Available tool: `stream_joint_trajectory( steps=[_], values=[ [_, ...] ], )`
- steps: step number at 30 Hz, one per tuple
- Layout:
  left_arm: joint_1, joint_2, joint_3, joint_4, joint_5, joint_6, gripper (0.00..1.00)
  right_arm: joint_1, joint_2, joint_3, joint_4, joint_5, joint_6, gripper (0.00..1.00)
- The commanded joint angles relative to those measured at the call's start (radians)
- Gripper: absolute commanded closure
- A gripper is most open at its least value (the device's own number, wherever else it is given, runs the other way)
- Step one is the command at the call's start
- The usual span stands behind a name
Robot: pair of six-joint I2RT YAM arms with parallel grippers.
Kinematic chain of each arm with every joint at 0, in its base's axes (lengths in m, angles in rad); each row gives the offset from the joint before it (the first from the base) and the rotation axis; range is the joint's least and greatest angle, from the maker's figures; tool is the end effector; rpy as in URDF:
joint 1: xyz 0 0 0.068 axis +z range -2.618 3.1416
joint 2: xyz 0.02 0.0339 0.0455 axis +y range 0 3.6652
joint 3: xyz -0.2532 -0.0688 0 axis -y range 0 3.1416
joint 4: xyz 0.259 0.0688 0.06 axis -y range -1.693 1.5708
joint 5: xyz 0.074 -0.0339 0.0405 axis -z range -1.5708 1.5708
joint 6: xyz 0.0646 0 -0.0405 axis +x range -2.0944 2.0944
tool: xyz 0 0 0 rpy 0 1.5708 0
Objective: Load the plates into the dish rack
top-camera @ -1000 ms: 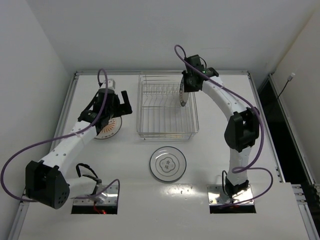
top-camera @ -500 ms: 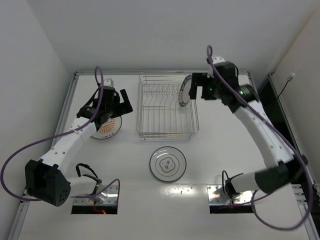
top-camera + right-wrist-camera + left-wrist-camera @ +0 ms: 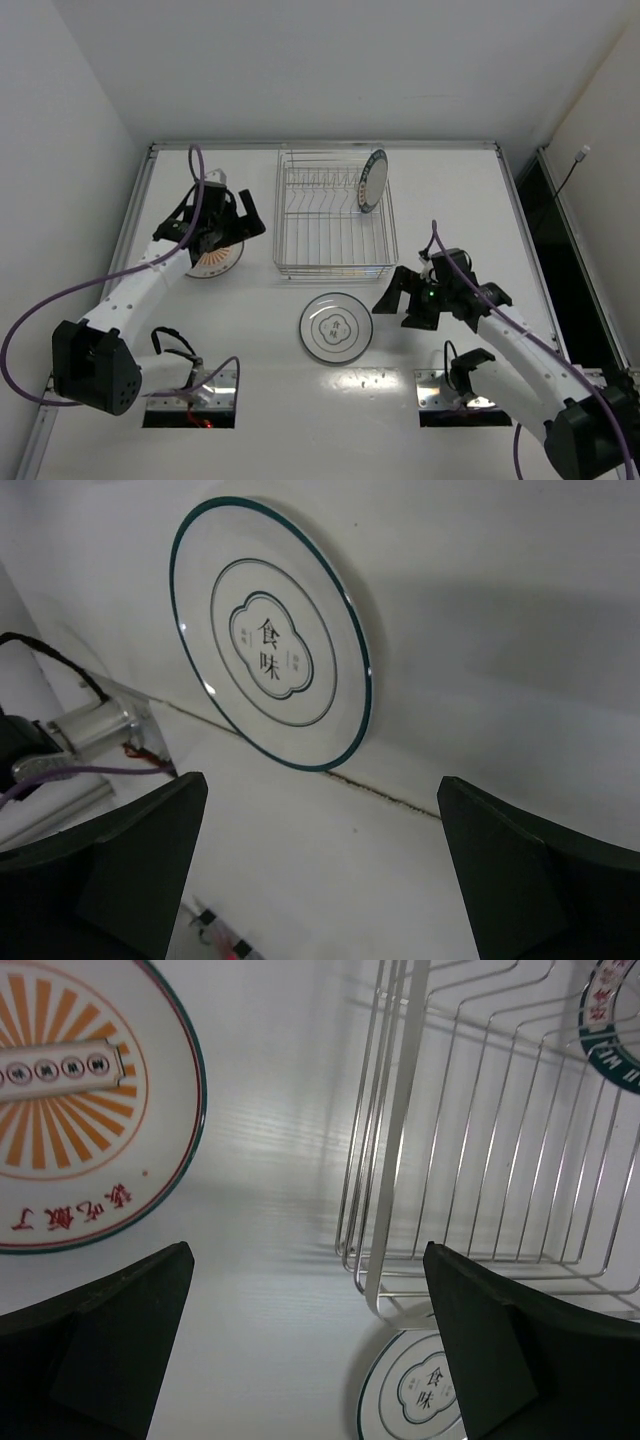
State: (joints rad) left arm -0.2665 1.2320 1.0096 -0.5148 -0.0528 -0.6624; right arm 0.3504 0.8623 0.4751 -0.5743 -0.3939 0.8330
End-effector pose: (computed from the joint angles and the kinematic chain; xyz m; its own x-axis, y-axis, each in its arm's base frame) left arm 0.2944 -0.0768 0.2606 -0.6499 -0.4592 -0.6056 -0.2212 0.8766 -0.4274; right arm 0.1739 0.0900 0.1539 -0.9053 0.3966 -0.1521 0.2179 0.7410 0.6352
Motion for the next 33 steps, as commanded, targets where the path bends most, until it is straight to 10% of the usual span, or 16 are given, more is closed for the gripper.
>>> stream_joint_trajectory(
  steps=[1,7,33],
  values=[
    [0.009,-0.066,-0.075,0.031,0.065,-0.068,0.00,-0.008,0.032,0.008,0.154,-0.129,0.103,0.03],
    [0.009,-0.157,-0.164,0.052,0.105,-0.115,0.00,0.002,0.265,0.030,0.151,-0.163,0.057,0.22],
    [0.009,-0.448,-0.218,-0.083,0.206,-0.032,0.00,0.052,0.440,0.088,0.171,-0.014,0.112,0.32]
  ],
)
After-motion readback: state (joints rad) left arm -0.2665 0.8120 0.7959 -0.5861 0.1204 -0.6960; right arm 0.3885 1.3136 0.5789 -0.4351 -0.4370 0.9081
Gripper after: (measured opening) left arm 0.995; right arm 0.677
